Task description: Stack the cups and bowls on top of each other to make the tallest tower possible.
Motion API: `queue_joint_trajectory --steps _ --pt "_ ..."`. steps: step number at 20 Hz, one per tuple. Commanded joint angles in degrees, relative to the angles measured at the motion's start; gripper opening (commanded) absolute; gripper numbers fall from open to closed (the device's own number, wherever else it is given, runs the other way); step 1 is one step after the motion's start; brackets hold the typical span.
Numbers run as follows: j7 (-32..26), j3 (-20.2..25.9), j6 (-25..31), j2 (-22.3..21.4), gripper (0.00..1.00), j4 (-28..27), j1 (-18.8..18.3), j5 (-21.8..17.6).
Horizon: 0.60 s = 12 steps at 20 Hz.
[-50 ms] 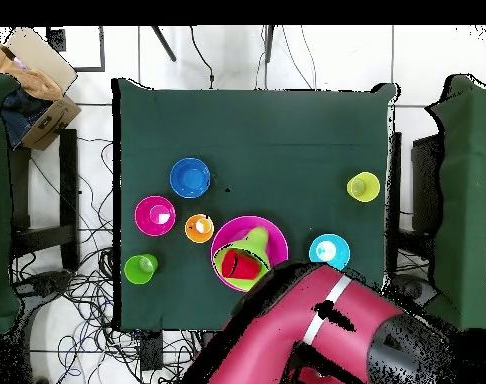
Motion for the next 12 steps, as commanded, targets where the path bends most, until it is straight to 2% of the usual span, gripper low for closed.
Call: queue_joint_trajectory --steps 1,7,9,11,12 --pt "7.38 6.85 7.86 -0.03 1.0 -7.01 -0.98 -10.01" --pt "10.27 7.06 8.62 -1.38 1.0 -8.73 -1.21 -16.98" --pt "19.19 8.31 9.98 -3.57 1.0 -9.02 -1.04 -23.6" --pt "42.84 6.91 11.5 -5.21 1.0 -10.43 4.99 -37.08" --pt "51.64 3.85 10.84 -4.16 1.0 -11.92 9.69 -41.48"
